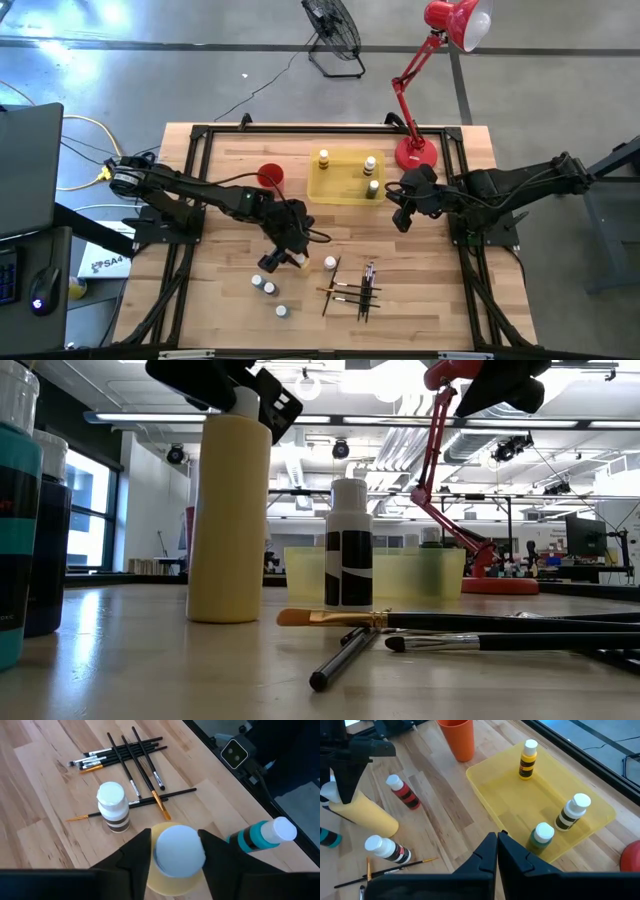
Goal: Pick & Place Paint Supplies
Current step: Put the light yellow paint bottle into the yellow bin
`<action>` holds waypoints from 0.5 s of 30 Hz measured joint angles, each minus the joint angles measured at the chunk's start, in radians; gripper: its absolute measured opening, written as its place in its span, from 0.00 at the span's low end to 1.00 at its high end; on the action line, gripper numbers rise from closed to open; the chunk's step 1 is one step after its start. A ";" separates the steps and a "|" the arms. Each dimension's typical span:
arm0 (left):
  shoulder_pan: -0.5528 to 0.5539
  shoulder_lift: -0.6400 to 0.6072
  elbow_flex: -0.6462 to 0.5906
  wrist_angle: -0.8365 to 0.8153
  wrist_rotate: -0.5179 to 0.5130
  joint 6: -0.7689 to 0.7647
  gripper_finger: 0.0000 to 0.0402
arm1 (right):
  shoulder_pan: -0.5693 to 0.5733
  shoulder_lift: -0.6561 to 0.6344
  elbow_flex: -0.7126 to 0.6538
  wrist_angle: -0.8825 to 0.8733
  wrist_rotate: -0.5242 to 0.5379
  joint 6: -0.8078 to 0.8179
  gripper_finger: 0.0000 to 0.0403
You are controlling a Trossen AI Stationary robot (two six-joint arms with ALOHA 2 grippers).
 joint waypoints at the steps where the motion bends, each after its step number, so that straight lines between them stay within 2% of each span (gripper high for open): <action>1: 0.000 0.000 0.000 0.000 -0.002 0.000 0.36 | 0.000 0.000 0.000 0.000 0.000 0.000 0.01; 10: 0.000 -0.001 0.000 0.009 -0.031 -0.029 0.34 | 0.000 0.000 0.000 0.000 0.000 0.000 0.01; 15: 0.000 -0.001 0.000 0.023 -0.089 -0.057 0.33 | 0.000 0.000 0.000 0.000 0.000 0.000 0.01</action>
